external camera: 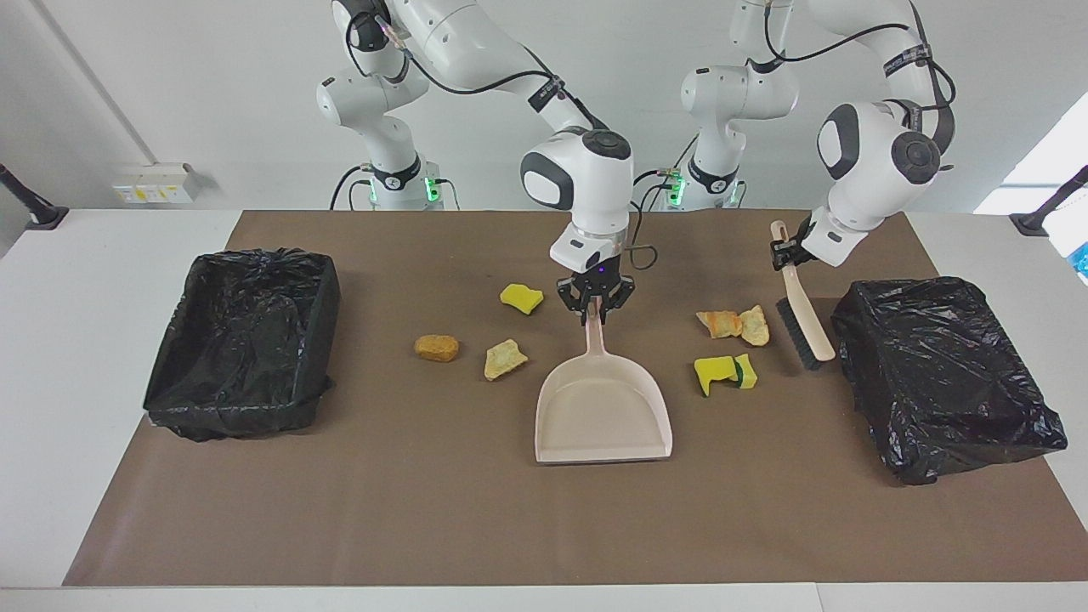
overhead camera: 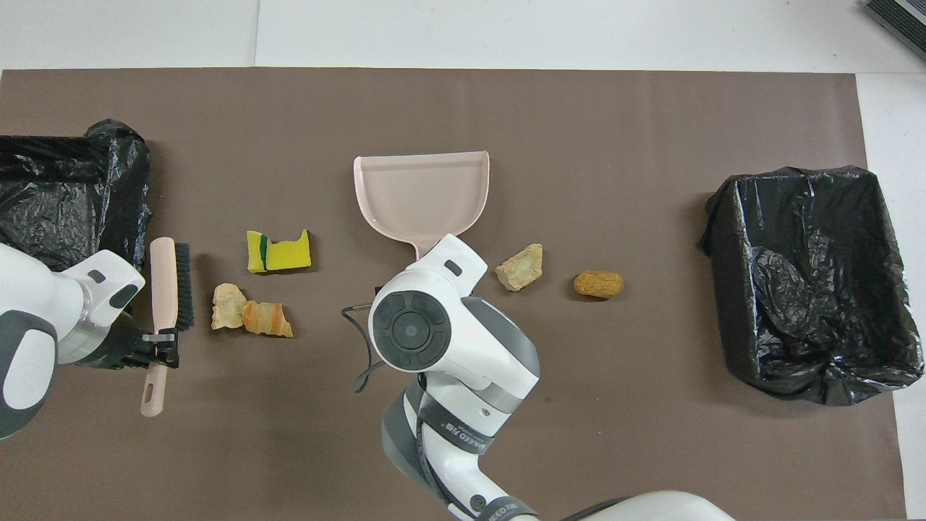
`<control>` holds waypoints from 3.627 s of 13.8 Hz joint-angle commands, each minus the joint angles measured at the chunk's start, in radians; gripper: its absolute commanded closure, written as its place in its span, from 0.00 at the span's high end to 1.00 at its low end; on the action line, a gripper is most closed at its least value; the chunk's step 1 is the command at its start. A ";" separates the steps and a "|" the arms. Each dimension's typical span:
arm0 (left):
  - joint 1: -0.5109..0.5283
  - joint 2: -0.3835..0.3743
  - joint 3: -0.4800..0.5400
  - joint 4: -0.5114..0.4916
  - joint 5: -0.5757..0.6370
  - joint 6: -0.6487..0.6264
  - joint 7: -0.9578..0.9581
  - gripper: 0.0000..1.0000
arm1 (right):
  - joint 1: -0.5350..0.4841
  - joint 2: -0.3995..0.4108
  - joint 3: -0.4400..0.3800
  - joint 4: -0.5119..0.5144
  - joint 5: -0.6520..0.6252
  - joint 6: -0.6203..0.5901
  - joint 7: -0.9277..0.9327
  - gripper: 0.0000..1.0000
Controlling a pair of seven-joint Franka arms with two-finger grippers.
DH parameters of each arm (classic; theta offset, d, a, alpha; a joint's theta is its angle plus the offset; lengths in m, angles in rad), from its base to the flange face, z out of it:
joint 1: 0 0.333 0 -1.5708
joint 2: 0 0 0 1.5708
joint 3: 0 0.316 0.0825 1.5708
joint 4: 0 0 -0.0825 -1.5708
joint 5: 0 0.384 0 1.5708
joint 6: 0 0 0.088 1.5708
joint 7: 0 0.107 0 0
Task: Sweep and dump trash in bin
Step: 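Grasp the dustpan handle with the right gripper and drag it toward the trash, then sweep the sponges and crusts into the dustpan with the left gripper's brush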
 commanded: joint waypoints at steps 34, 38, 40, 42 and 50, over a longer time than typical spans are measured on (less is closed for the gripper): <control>-0.539 0.064 -0.023 -0.063 -0.129 0.244 -0.284 0.00 | -0.259 -0.148 0.008 -0.179 0.261 -0.152 -1.859 0.00; -0.617 0.055 -0.023 -0.022 -0.186 0.220 -0.285 0.00 | -0.259 -0.147 0.008 -0.179 0.261 -0.152 -1.853 0.00; -0.601 0.030 -0.014 0.041 -0.192 0.101 -0.279 0.00 | -0.257 -0.148 0.008 -0.179 0.261 -0.152 -1.839 0.00; -0.520 -0.017 0.000 0.087 -0.213 0.033 -0.244 0.00 | -0.256 -0.148 0.008 -0.179 0.261 -0.152 -1.827 0.00; -0.419 -0.167 0.004 -0.093 -0.229 -0.096 -0.380 0.00 | -0.254 -0.151 0.008 -0.191 0.260 -0.152 -1.819 0.00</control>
